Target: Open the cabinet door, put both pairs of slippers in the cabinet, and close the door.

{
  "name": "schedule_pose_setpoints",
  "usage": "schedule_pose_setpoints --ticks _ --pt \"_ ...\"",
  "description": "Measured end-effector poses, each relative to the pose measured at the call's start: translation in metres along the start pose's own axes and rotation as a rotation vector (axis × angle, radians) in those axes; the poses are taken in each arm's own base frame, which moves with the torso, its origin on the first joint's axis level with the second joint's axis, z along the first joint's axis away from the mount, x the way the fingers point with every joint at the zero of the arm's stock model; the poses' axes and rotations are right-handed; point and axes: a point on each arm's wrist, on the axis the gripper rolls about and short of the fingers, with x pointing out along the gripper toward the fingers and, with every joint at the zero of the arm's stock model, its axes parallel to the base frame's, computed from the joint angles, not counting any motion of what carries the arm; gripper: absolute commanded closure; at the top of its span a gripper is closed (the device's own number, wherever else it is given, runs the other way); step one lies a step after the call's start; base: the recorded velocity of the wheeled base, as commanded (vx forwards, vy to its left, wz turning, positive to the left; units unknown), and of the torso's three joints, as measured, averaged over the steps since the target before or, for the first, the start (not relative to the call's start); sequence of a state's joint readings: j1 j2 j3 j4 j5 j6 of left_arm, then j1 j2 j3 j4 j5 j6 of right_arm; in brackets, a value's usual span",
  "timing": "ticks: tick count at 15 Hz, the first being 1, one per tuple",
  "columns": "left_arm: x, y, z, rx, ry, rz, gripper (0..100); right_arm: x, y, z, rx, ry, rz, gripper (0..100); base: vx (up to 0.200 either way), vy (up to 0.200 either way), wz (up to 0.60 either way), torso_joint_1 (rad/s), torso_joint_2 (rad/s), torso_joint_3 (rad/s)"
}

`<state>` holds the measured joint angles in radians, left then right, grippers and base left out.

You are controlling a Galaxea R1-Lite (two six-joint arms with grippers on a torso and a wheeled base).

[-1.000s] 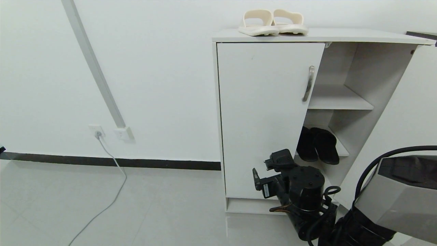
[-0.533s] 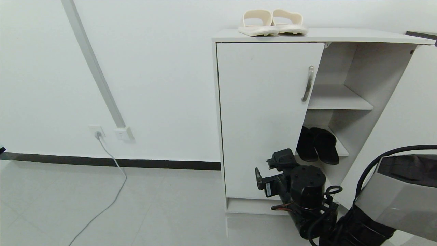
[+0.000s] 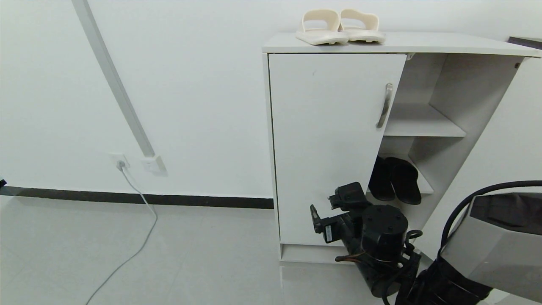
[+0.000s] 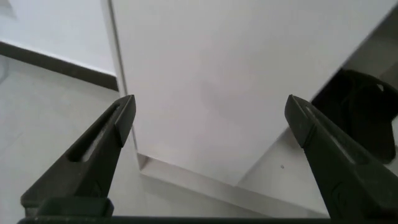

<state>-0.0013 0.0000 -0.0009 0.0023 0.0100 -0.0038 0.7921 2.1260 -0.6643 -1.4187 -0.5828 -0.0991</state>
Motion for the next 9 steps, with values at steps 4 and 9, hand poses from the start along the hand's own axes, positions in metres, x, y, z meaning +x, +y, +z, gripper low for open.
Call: schedule_pose_setpoints --ticks 4,9 --pt "0.0 0.0 0.0 0.0 -0.001 0.0 100 -0.001 -0.002 0.005 0.011 -0.017 -0.002 0 0.0 0.0 0.0 0.072 -0.52 -0.359" --pt "0.0 0.0 0.0 0.0 -0.002 0.002 100 -0.007 -0.005 0.016 0.024 -0.037 0.002 0 0.0 0.0 0.0 0.131 -0.47 -0.333"
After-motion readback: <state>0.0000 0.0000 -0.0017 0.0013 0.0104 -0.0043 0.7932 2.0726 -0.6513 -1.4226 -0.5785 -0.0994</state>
